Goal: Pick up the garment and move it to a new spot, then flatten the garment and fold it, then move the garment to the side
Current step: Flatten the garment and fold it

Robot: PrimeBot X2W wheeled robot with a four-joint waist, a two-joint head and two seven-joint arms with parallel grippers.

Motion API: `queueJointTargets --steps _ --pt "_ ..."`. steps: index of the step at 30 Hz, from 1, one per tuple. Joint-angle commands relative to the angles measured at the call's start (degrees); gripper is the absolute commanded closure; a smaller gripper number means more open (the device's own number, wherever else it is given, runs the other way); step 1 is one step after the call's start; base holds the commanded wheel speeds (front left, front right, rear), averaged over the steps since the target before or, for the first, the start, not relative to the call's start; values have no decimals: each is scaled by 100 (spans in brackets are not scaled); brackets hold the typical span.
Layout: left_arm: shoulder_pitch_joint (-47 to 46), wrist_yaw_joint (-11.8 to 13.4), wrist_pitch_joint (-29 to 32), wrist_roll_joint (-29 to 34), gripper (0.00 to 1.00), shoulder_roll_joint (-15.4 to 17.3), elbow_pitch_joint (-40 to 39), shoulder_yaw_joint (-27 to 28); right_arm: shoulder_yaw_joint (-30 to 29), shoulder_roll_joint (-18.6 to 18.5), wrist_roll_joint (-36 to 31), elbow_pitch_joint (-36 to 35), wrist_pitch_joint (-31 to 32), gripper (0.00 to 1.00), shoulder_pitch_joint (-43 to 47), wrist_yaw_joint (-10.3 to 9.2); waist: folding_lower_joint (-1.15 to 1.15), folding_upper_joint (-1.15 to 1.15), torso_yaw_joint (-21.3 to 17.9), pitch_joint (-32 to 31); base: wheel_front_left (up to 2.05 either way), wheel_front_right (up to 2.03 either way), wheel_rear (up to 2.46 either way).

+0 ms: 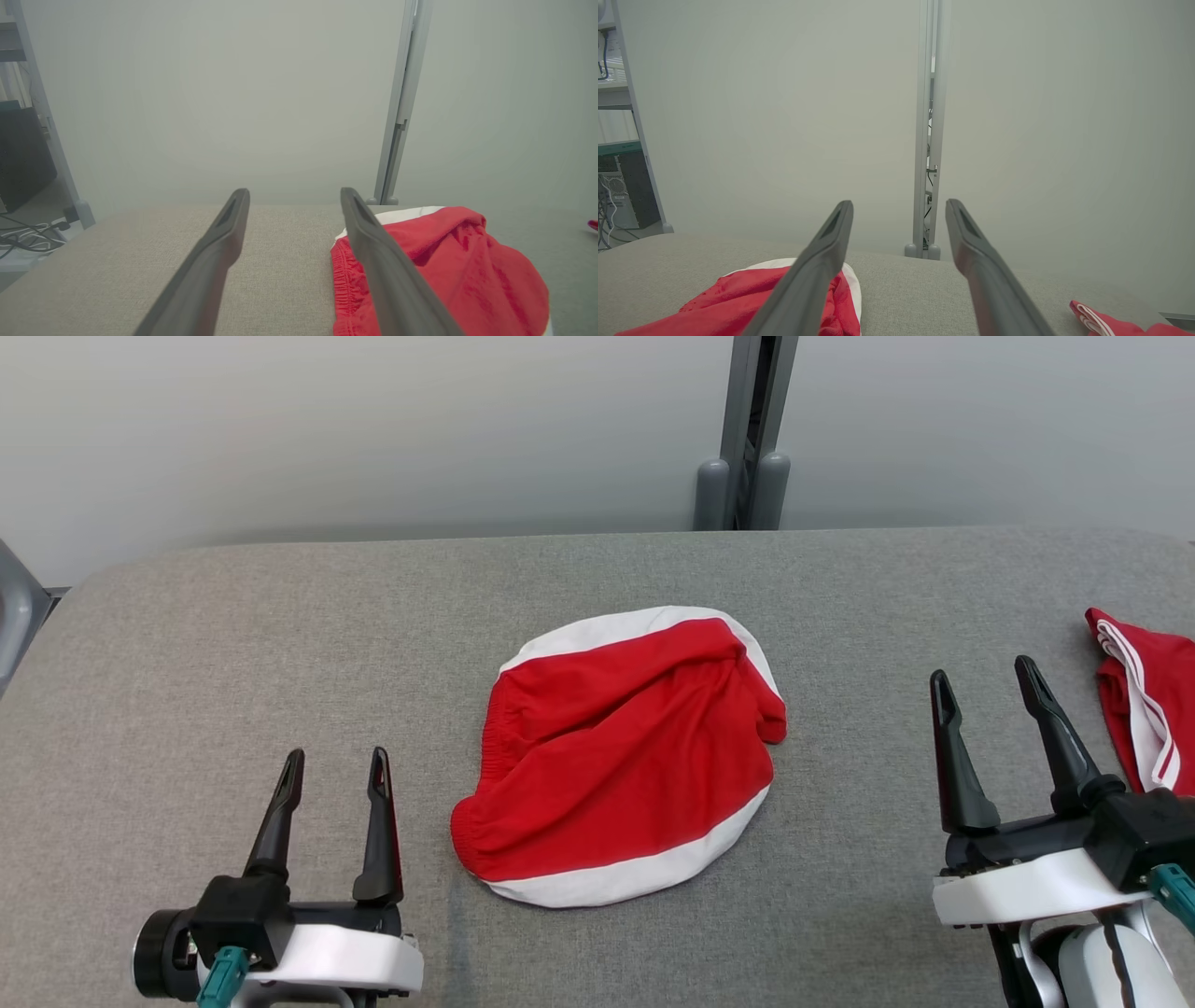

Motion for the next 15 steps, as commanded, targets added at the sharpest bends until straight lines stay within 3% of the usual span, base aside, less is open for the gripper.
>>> queueJointTargets --steps 1,15 --pt "29 -75 -20 66 0 -22 50 57 12 -31 19 31 -31 0 47 0 0 0 4 -13 0 0 0" --pt "14 -593 -20 311 0 -237 581 272 67 -48 38 72 -31 0 51 -1 0 0 -64 9 0 0 0"
